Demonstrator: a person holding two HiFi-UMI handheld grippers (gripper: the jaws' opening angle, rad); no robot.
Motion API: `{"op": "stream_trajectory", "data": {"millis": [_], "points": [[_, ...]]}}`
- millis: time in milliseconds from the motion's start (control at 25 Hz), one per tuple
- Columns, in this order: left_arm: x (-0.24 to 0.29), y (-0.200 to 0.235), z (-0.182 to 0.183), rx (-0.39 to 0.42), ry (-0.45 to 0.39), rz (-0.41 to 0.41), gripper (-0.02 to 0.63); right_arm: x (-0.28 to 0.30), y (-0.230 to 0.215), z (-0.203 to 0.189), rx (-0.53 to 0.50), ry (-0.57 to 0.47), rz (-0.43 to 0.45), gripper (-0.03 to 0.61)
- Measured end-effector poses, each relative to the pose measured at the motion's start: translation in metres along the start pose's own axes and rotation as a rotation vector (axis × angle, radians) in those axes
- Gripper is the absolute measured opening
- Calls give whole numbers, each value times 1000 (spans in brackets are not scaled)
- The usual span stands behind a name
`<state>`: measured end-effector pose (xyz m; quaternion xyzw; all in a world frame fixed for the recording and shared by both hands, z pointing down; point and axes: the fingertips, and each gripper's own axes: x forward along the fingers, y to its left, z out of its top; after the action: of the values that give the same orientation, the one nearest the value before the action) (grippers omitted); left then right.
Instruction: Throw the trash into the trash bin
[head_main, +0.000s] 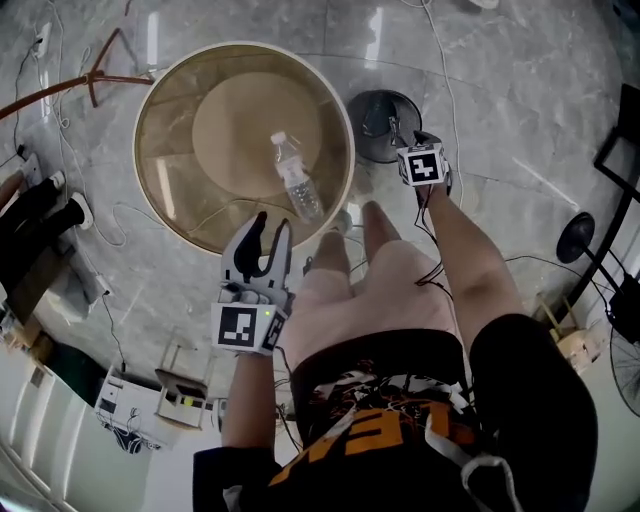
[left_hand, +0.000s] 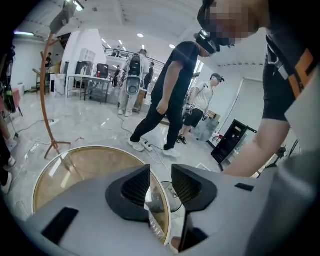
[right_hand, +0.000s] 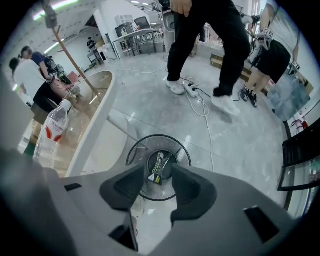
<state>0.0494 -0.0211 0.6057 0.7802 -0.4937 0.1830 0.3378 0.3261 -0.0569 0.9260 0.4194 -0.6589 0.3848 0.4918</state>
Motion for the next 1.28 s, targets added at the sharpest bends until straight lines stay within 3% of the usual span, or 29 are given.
{"op": "stream_trajectory", "data": {"millis": [200, 360, 440, 600, 760, 920, 1080, 1280], "points": [[-8, 4, -1, -33, -20, 25, 152, -16, 18, 10, 0, -49, 35, 187], [-21, 16, -7, -59, -14, 55, 152, -50, 89, 41, 9, -148, 157, 186], [-31, 22, -9, -82, -56, 90, 152, -61, 140, 54, -20, -157, 238, 199], [-56, 42, -9, -114, -96, 138, 152, -62, 242, 57, 4, -114, 339, 312], [-81, 59, -19, -155, -111, 202, 152, -37, 291, 43, -55, 8, 285, 362], [-108, 81, -38, -198, -119, 253, 152, -12, 303, 35, -96, 129, 249, 349], [-117, 86, -44, -218, -120, 262, 152, -17, 283, 42, -164, 111, 245, 313], [-104, 81, -35, -213, -136, 220, 152, -28, 223, 41, -161, 93, 201, 302]]}}
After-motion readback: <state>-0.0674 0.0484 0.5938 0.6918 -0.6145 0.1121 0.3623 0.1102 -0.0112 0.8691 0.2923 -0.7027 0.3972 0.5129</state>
